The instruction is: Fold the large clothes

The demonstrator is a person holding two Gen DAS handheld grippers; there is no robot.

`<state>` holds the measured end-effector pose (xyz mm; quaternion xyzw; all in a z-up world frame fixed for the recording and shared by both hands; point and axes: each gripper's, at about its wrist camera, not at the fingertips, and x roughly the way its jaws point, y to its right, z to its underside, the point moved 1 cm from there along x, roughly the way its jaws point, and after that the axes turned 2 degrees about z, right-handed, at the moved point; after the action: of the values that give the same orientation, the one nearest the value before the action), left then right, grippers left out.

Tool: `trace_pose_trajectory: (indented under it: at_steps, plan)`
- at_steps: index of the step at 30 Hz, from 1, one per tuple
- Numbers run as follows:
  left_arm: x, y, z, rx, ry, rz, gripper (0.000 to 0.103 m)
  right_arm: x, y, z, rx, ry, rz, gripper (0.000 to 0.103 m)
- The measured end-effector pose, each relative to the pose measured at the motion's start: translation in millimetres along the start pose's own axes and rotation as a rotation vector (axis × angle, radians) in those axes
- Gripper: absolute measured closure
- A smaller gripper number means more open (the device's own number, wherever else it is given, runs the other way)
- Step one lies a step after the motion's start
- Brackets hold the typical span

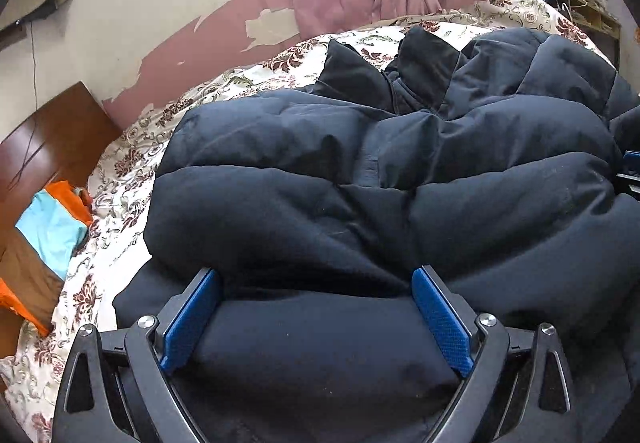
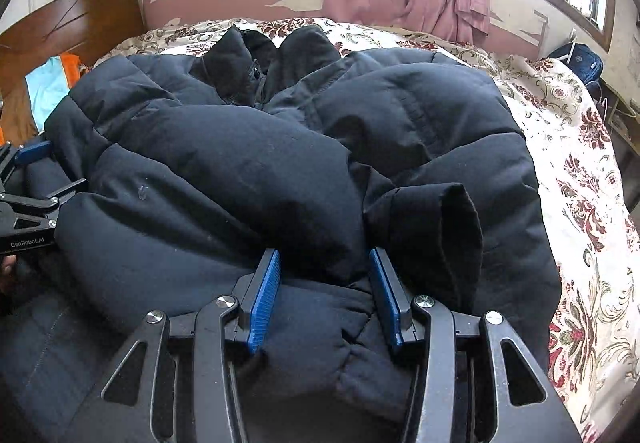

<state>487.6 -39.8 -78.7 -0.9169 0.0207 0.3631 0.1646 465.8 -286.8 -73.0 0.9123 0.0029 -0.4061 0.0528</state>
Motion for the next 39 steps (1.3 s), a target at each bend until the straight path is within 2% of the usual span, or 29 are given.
trace_pose_trajectory:
  at_steps: [2, 4, 6, 8, 10, 12, 16, 20, 23, 25, 28, 31, 34, 36, 37, 39]
  plan:
    - [-4, -7, -1, -0.026, 0.002, 0.028, 0.006, -1, 1, -2, -0.002, 0.004, -0.002, 0.061]
    - [-6, -16, -5, -0.066, -0.031, 0.071, 0.006, -5, 5, -5, 0.01, 0.003, -0.043, 0.055]
    - [-10, -24, -13, -0.101, -0.087, 0.113, 0.006, -9, 9, -10, 0.008, -0.006, -0.086, 0.04]
    - [-17, -33, -26, -0.131, -0.118, 0.162, 0.006, -19, 7, -22, -0.023, -0.003, -0.101, 0.034]
    - [-23, -41, -40, -0.148, -0.109, 0.191, 0.006, -30, 5, -38, -0.061, 0.021, -0.092, 0.032]
    - [-23, -50, -60, -0.162, -0.104, 0.214, 0.006, -37, 4, -59, -0.092, 0.035, -0.099, 0.023]
    - [2, -70, -104, -0.269, -0.15, 0.289, 0.006, -27, 10, -111, -0.076, 0.014, -0.123, 0.02]
    - [54, -87, -140, -0.455, -0.243, 0.395, 0.006, 9, 18, -163, -0.002, -0.027, -0.129, 0.02]
    - [93, -89, -158, -0.558, -0.282, 0.365, 0.006, 43, 17, -196, 0.065, -0.052, -0.121, 0.02]
    - [113, -85, -174, -0.553, -0.273, 0.334, 0.006, 68, 16, -217, 0.112, -0.076, -0.1, 0.02]
    - [140, -67, -202, -0.493, -0.237, 0.284, 0.007, 93, 8, -233, 0.162, -0.048, -0.081, 0.02]
    - [160, -49, -219, -0.42, -0.219, 0.245, 0.01, 120, 2, -242, 0.208, -0.056, -0.094, 0.023]
    - [166, -37, -232, -0.368, -0.185, 0.269, 0.021, 147, -2, -252, 0.241, -0.075, -0.129, 0.033]
    - [172, -30, -234, -0.349, -0.185, 0.258, 0.038, 161, -2, -258, 0.268, -0.086, -0.141, 0.039]
    - [176, -27, -235, -0.34, -0.194, 0.25, 0.043, 171, -1, -258, 0.29, -0.102, -0.152, 0.044]
    - [185, -25, -233, -0.345, -0.213, 0.254, 0.063, 184, 2, -254, 0.333, -0.125, -0.17, 0.069]
